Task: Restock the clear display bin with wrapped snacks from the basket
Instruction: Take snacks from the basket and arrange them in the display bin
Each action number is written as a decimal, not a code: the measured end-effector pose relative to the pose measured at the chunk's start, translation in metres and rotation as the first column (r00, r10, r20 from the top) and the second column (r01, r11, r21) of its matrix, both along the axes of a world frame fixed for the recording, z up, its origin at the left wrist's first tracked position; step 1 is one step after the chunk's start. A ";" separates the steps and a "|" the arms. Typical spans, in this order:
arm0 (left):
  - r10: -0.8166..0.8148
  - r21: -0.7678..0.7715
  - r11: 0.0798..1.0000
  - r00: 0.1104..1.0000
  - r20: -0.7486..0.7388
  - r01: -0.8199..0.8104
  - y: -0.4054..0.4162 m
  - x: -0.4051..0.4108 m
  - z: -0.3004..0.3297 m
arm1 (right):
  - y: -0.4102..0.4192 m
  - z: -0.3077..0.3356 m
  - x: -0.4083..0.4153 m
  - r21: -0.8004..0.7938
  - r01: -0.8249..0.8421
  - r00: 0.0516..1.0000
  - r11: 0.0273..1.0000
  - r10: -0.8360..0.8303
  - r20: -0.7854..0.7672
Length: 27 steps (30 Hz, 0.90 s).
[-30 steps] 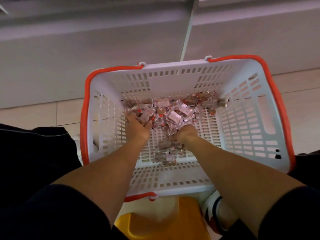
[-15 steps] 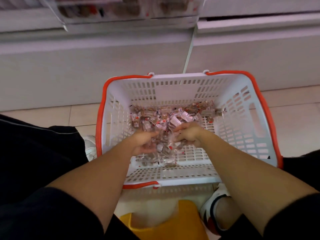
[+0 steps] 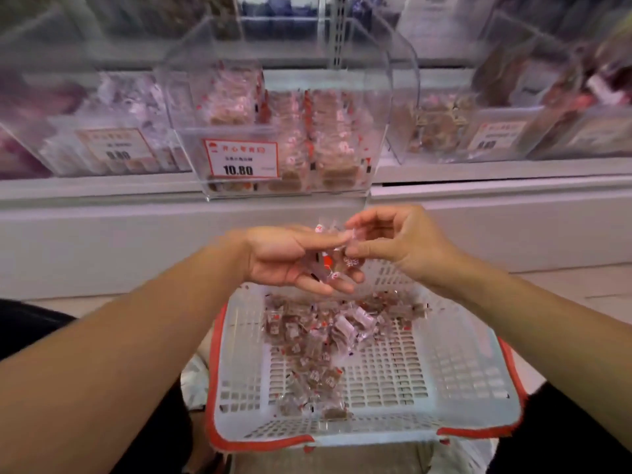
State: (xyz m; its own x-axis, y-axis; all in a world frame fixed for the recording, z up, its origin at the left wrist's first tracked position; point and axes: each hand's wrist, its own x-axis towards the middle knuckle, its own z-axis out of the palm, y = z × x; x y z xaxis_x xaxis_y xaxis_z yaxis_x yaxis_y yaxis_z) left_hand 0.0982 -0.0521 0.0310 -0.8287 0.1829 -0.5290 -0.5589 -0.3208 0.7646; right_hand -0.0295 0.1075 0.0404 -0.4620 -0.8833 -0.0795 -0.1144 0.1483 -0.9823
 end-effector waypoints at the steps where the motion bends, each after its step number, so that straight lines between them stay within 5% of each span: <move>1: -0.042 -0.082 0.996 0.999 0.001 0.042 -0.004 0.003 0.015 | 0.000 0.007 0.005 -0.033 0.002 0.997 0.999 -0.005 -0.080; 5: -0.108 -0.200 0.974 0.994 0.016 0.109 -0.015 0.018 0.056 | -0.005 0.009 0.033 -0.131 -0.087 0.982 0.988 0.062 -0.179; 9: -0.169 -0.302 0.941 0.985 -0.039 0.150 -0.016 0.029 0.064 | -0.006 -0.001 0.053 -0.012 -0.287 0.908 0.958 0.268 -0.321; 14: -0.169 -0.538 0.837 0.982 -0.088 0.096 -0.011 0.013 0.078 | -0.012 0.043 0.032 -0.061 -0.219 0.824 0.974 0.151 -0.546; 17: -0.124 -0.581 0.814 0.981 -0.150 0.014 -0.015 0.009 0.092 | -0.021 0.088 0.016 -0.009 -0.302 0.673 0.953 0.207 -0.710; 21: -0.124 -0.596 0.801 0.957 -0.261 -0.059 -0.032 0.017 0.112 | -0.053 0.133 0.014 0.235 -0.393 0.316 0.889 0.370 -0.874; 23: -0.059 -0.556 0.820 0.945 -0.323 -0.139 -0.045 0.024 0.122 | -0.074 0.153 0.015 0.296 -0.361 0.235 0.885 0.393 -0.889; 25: 0.044 -0.452 0.861 0.919 -0.391 -0.234 -0.059 0.036 0.134 | -0.094 0.169 0.013 0.291 -0.369 0.242 0.883 0.394 -0.887; 27: 0.188 -0.347 0.872 0.891 -0.413 -0.345 -0.076 0.047 0.147 | -0.114 0.181 0.006 0.236 -0.427 0.368 0.873 0.407 -0.836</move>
State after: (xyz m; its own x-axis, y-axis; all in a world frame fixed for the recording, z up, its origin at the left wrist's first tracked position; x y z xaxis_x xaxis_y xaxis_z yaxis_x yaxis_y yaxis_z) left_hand 0.1450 -0.1276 0.1782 -0.9577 -0.2347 -0.1664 -0.1616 -0.0397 0.9861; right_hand -0.0235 -0.0067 0.2210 0.1418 -0.9802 0.1381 -0.9167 -0.1827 -0.3553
